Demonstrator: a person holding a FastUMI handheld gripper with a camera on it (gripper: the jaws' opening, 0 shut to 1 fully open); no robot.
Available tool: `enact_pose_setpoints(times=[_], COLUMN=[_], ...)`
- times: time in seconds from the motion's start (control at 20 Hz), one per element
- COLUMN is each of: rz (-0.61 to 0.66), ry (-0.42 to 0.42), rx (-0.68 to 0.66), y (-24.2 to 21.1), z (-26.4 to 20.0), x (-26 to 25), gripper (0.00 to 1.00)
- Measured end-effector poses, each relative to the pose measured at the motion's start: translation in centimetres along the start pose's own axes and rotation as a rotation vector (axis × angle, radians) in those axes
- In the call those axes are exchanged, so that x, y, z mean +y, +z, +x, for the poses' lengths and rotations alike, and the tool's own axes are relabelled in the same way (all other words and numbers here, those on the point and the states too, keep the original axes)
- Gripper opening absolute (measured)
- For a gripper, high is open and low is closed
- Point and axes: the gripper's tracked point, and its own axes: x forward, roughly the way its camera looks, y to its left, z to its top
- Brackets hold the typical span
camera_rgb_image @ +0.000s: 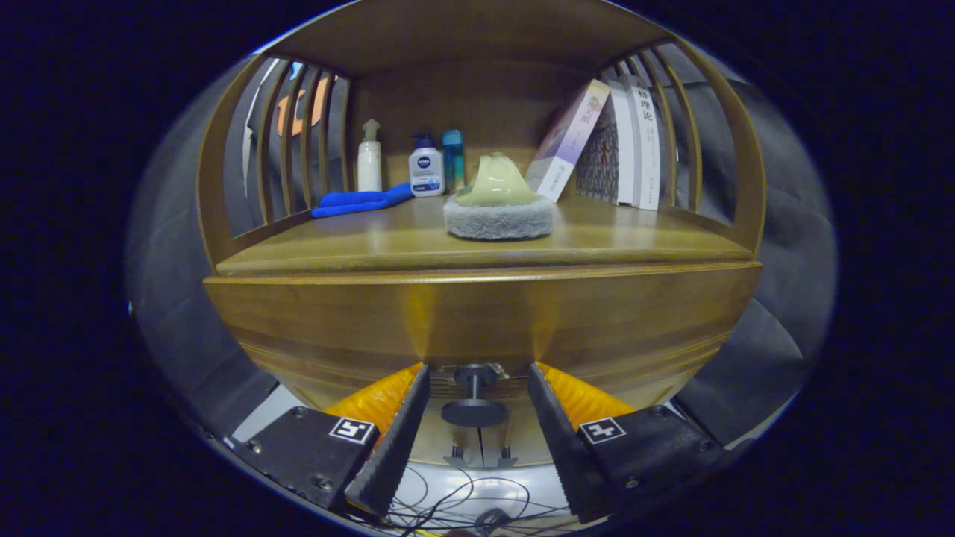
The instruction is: Pull open the drawer, take out the items inside it, and place them on the countertop above the cabinet.
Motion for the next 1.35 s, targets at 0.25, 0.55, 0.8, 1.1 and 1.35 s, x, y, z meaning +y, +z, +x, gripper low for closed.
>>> enact_pose_setpoints(times=[0.25, 0.55, 0.8, 1.1, 1.35], rz=[-0.044, 0.027, -0.022, -0.070, -0.063], ry=[-0.041, 0.070, 0.137, 0.215, 0.225], rx=[-0.001, -0.019, -0.129, -0.312, -0.429], y=[-0.3, 1.3, 4.8, 10.8, 14.4], z=[0.2, -2.0, -8.5, -20.5, -30.2], x=[0.0, -0.1, -1.4, -4.7, -8.8], gripper=[0.86, 0.86, 0.86, 0.94, 0.99])
